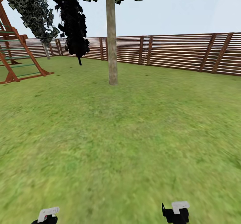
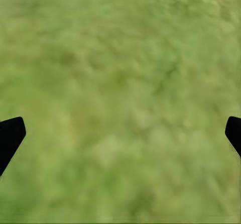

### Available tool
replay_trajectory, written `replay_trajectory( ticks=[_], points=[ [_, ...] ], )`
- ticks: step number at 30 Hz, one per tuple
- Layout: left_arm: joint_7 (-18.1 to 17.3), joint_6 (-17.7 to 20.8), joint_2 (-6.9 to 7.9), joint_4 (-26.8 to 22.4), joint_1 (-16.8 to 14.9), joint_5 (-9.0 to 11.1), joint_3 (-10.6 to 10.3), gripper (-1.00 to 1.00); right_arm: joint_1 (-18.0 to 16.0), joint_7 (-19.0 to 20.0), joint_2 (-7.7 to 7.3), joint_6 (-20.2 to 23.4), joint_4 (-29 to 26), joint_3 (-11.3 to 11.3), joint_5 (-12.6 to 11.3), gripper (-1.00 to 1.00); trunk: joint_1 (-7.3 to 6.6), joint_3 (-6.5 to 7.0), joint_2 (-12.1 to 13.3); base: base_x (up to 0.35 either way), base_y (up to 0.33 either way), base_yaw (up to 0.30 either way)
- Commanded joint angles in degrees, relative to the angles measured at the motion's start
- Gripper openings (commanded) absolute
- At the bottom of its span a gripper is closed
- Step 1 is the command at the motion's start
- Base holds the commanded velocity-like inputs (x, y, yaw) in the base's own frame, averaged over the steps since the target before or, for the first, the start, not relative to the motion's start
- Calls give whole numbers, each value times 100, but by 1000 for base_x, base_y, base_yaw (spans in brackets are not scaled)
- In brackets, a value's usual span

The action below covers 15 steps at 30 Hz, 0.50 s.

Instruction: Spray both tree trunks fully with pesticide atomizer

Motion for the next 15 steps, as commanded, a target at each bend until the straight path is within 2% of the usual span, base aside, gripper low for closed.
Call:
replay_trajectory(
  ticks=[1,15],
  points=[
    [-60,-7,0,7,-4,53,41,-100,-5,-31,0,-17,9,-28,61,100,3,-5,-2,340,0,0],
    [-60,-7,0,7,-4,54,41,-100,-5,-31,0,-17,12,-28,61,100,3,-5,-2,340,0,0]
  ],
)
